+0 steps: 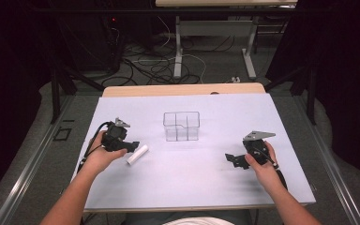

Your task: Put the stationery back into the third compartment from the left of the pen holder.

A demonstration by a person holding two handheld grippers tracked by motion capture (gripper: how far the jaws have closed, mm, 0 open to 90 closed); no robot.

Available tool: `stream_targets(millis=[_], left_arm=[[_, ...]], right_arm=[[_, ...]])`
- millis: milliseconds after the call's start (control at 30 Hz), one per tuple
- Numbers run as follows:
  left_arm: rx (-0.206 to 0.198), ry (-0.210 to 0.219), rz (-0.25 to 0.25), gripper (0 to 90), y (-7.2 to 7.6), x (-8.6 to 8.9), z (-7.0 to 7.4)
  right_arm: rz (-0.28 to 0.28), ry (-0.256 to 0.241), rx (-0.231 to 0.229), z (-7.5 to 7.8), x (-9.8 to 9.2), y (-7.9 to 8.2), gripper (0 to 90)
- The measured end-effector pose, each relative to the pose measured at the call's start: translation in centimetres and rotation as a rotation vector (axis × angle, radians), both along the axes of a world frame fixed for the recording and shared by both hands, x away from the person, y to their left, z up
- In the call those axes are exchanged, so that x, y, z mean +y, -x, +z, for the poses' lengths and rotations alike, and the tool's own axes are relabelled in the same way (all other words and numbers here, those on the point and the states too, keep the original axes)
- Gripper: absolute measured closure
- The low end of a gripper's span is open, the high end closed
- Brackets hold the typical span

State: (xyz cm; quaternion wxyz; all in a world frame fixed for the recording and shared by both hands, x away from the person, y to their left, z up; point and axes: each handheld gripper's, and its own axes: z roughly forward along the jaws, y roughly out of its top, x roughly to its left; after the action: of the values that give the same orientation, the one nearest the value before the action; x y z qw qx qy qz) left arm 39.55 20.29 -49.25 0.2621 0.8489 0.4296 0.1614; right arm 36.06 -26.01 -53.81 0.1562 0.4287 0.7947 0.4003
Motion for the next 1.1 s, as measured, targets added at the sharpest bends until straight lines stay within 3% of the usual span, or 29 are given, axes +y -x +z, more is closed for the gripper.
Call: stream_targets(millis=[167,267,467,633,1100], left_arm=[[0.014,-0.026,-0.024,38.0,-0.3,-0.6,-0.2],[0.043,0.001,-0.032,40.9,-0.7,-0.8,-0.4],[0.044,0.029,-0.047,44.8,-1.3,-1.1,-0.9],[0.082,-0.001,-0.067,46.7,-1.6,-1.7,-1.2],[0.133,-0.071,-0.131,54.5,-1.9,-3.2,-2.1]], right_arm=[[0.012,0.005,0.01,-0.2,0.0,-0.1,5.5],[0.014,0.009,0.019,-0.3,0.0,-0.1,6.4],[0.013,0.007,0.012,-0.3,-0.1,-0.2,7.4],[0.009,0.0,0.009,-0.3,-0.2,-0.2,8.1],[0.009,-0.003,0.024,-0.4,-0.1,-0.1,8.8]])
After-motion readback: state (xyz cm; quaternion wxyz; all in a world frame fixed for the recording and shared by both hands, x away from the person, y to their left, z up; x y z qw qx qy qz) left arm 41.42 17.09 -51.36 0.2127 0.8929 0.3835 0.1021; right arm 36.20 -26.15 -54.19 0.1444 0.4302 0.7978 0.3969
